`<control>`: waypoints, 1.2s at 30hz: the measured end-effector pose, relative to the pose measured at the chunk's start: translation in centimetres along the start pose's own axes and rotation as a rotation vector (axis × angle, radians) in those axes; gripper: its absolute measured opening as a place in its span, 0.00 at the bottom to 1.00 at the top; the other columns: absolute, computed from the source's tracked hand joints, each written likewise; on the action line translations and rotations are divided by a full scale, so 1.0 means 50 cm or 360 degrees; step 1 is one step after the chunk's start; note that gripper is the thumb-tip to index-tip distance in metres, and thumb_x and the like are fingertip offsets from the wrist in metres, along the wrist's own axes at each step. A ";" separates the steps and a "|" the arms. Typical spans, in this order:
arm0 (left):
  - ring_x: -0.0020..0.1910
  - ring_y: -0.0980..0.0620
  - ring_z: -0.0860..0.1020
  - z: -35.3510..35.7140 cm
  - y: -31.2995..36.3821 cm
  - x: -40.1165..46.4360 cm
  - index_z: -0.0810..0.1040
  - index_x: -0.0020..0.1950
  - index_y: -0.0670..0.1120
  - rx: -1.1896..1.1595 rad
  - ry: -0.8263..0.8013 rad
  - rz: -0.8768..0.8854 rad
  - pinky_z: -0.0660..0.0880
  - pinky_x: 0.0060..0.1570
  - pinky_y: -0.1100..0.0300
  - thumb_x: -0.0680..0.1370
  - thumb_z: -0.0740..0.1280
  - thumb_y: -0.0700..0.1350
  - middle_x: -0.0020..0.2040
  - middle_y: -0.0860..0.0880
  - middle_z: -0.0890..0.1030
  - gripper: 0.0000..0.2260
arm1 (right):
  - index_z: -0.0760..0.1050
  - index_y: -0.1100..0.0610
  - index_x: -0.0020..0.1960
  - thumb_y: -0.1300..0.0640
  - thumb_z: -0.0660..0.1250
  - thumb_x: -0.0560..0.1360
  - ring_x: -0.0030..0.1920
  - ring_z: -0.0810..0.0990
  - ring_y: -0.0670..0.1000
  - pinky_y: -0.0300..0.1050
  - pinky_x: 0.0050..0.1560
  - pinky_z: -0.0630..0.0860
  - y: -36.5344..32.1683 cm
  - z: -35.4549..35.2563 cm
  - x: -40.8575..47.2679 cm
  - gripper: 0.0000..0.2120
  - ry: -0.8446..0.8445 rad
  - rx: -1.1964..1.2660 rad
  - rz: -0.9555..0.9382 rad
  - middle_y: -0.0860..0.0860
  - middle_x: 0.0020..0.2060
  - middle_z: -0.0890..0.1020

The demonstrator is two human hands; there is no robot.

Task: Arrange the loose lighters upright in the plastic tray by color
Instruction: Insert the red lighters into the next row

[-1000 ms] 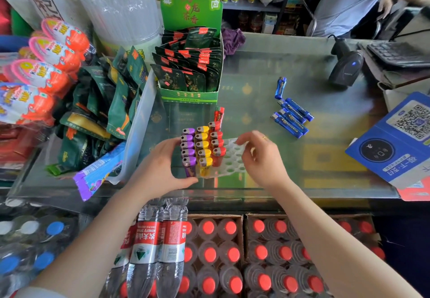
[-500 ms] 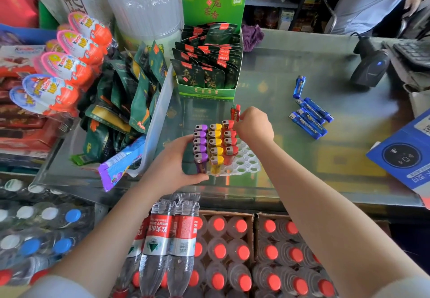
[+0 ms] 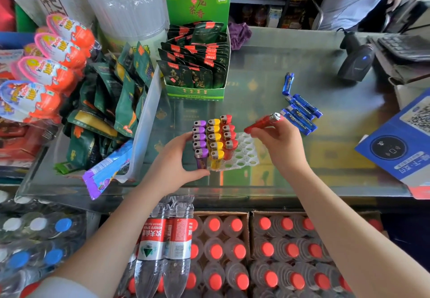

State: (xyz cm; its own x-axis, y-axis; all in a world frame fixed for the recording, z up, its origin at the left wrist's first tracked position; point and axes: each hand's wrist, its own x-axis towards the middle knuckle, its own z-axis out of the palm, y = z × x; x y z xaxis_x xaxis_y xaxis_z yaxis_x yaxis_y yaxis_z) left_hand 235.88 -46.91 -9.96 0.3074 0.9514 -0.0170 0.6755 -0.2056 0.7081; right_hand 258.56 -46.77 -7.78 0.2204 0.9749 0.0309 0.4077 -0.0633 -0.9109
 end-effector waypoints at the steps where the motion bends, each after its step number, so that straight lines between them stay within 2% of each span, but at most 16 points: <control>1: 0.60 0.56 0.70 0.005 0.002 0.004 0.67 0.65 0.51 -0.0009 0.0012 -0.0005 0.64 0.57 0.61 0.62 0.76 0.53 0.62 0.54 0.73 0.35 | 0.78 0.60 0.42 0.63 0.71 0.69 0.39 0.83 0.47 0.39 0.44 0.78 0.000 -0.007 -0.012 0.03 -0.0042 0.0052 -0.0009 0.51 0.38 0.85; 4: 0.62 0.55 0.70 0.021 0.015 0.016 0.67 0.65 0.51 -0.0021 0.0033 -0.0001 0.64 0.58 0.61 0.62 0.76 0.53 0.63 0.53 0.73 0.35 | 0.78 0.53 0.39 0.65 0.72 0.68 0.37 0.83 0.49 0.42 0.43 0.78 0.001 -0.014 -0.039 0.08 -0.0163 0.0064 -0.0066 0.43 0.33 0.84; 6: 0.62 0.53 0.70 0.030 0.022 0.024 0.66 0.66 0.50 -0.0004 0.0020 0.0000 0.64 0.58 0.60 0.62 0.76 0.53 0.64 0.52 0.73 0.36 | 0.78 0.50 0.39 0.65 0.72 0.68 0.36 0.82 0.51 0.47 0.43 0.78 0.009 -0.010 -0.046 0.10 -0.0173 -0.0006 -0.0092 0.43 0.32 0.84; 11: 0.62 0.53 0.70 0.035 0.028 0.032 0.67 0.66 0.50 0.0042 -0.0010 0.0007 0.68 0.60 0.54 0.61 0.74 0.58 0.64 0.52 0.73 0.36 | 0.80 0.59 0.43 0.62 0.72 0.67 0.36 0.81 0.50 0.44 0.42 0.76 0.022 -0.001 -0.057 0.05 -0.0189 -0.0267 -0.0194 0.54 0.37 0.85; 18: 0.62 0.52 0.71 0.033 0.033 0.032 0.67 0.65 0.51 0.0059 -0.0017 0.0012 0.67 0.59 0.55 0.61 0.74 0.58 0.64 0.52 0.73 0.35 | 0.79 0.63 0.42 0.60 0.73 0.68 0.35 0.79 0.54 0.45 0.38 0.76 0.015 0.027 -0.067 0.07 -0.0005 -0.0515 -0.0373 0.56 0.36 0.83; 19: 0.62 0.52 0.71 0.033 0.034 0.031 0.67 0.65 0.51 0.0060 -0.0014 0.0012 0.67 0.59 0.56 0.61 0.75 0.58 0.64 0.51 0.73 0.35 | 0.78 0.63 0.42 0.60 0.73 0.68 0.33 0.78 0.51 0.42 0.36 0.74 0.016 0.028 -0.069 0.07 0.0010 -0.0528 -0.0373 0.55 0.34 0.82; 21: 0.62 0.52 0.71 0.034 0.037 0.029 0.66 0.65 0.50 0.0056 -0.0004 0.0018 0.66 0.57 0.58 0.62 0.75 0.57 0.64 0.51 0.73 0.35 | 0.77 0.63 0.41 0.59 0.73 0.68 0.27 0.74 0.40 0.29 0.32 0.68 0.019 0.031 -0.073 0.08 0.0046 -0.0497 -0.0338 0.45 0.29 0.78; 23: 0.61 0.52 0.71 0.036 0.043 0.029 0.67 0.65 0.50 0.0041 0.0008 0.0027 0.65 0.56 0.59 0.63 0.75 0.55 0.64 0.51 0.74 0.34 | 0.76 0.64 0.40 0.59 0.73 0.68 0.28 0.74 0.35 0.25 0.31 0.66 0.026 0.034 -0.078 0.09 0.0079 -0.0446 -0.0327 0.38 0.28 0.71; 24: 0.61 0.52 0.71 0.036 0.045 0.029 0.67 0.65 0.50 0.0033 0.0013 0.0032 0.65 0.56 0.60 0.63 0.75 0.55 0.63 0.51 0.74 0.33 | 0.76 0.64 0.40 0.59 0.73 0.68 0.28 0.74 0.35 0.25 0.30 0.66 0.027 0.034 -0.079 0.09 0.0069 -0.0449 -0.0345 0.39 0.28 0.72; 26: 0.61 0.52 0.72 0.036 0.048 0.030 0.67 0.65 0.50 0.0028 0.0012 0.0038 0.65 0.55 0.60 0.64 0.75 0.54 0.63 0.51 0.74 0.32 | 0.75 0.64 0.41 0.59 0.72 0.68 0.25 0.72 0.41 0.27 0.29 0.64 0.029 0.032 -0.080 0.10 0.0009 -0.0511 -0.0421 0.48 0.31 0.78; 27: 0.60 0.52 0.72 0.036 0.048 0.030 0.67 0.65 0.49 0.0027 0.0008 0.0041 0.65 0.55 0.60 0.64 0.75 0.53 0.63 0.51 0.74 0.32 | 0.75 0.65 0.42 0.59 0.72 0.69 0.26 0.73 0.44 0.34 0.29 0.66 0.028 0.029 -0.078 0.10 -0.0024 -0.0558 -0.0472 0.53 0.33 0.81; 28: 0.61 0.51 0.72 0.036 0.047 0.030 0.67 0.64 0.50 0.0026 0.0001 0.0042 0.65 0.55 0.60 0.64 0.75 0.53 0.63 0.51 0.74 0.32 | 0.74 0.65 0.41 0.59 0.72 0.69 0.27 0.75 0.51 0.38 0.28 0.66 0.028 0.026 -0.075 0.10 -0.0048 -0.0619 -0.0535 0.56 0.33 0.81; 29: 0.61 0.51 0.72 0.035 0.047 0.031 0.67 0.64 0.50 0.0026 -0.0006 0.0042 0.65 0.55 0.60 0.64 0.75 0.53 0.63 0.51 0.74 0.32 | 0.73 0.65 0.40 0.59 0.72 0.68 0.27 0.76 0.56 0.39 0.27 0.64 0.027 0.023 -0.070 0.11 -0.0059 -0.0700 -0.0613 0.58 0.32 0.81; 32: 0.61 0.51 0.71 0.033 0.047 0.033 0.67 0.65 0.50 0.0038 -0.0025 0.0041 0.65 0.56 0.60 0.65 0.75 0.52 0.63 0.51 0.74 0.31 | 0.72 0.63 0.37 0.54 0.73 0.67 0.23 0.76 0.59 0.41 0.25 0.65 0.026 0.013 -0.057 0.13 -0.0080 -0.0979 -0.0758 0.57 0.27 0.80; 36: 0.61 0.51 0.71 0.034 0.044 0.035 0.66 0.65 0.51 0.0042 -0.0047 0.0030 0.65 0.57 0.59 0.65 0.75 0.52 0.64 0.51 0.74 0.32 | 0.75 0.62 0.42 0.48 0.69 0.70 0.32 0.78 0.61 0.48 0.30 0.73 0.023 -0.001 -0.044 0.16 -0.0210 -0.1068 -0.0682 0.57 0.34 0.83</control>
State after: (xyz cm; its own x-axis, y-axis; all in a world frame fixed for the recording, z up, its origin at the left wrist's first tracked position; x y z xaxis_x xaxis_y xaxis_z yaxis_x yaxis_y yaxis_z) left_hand 239.06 -46.08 -9.65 0.3397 0.9402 -0.0248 0.6869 -0.2300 0.6894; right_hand 258.61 -48.99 -8.87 -0.1653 0.9579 0.2347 0.8874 0.2483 -0.3884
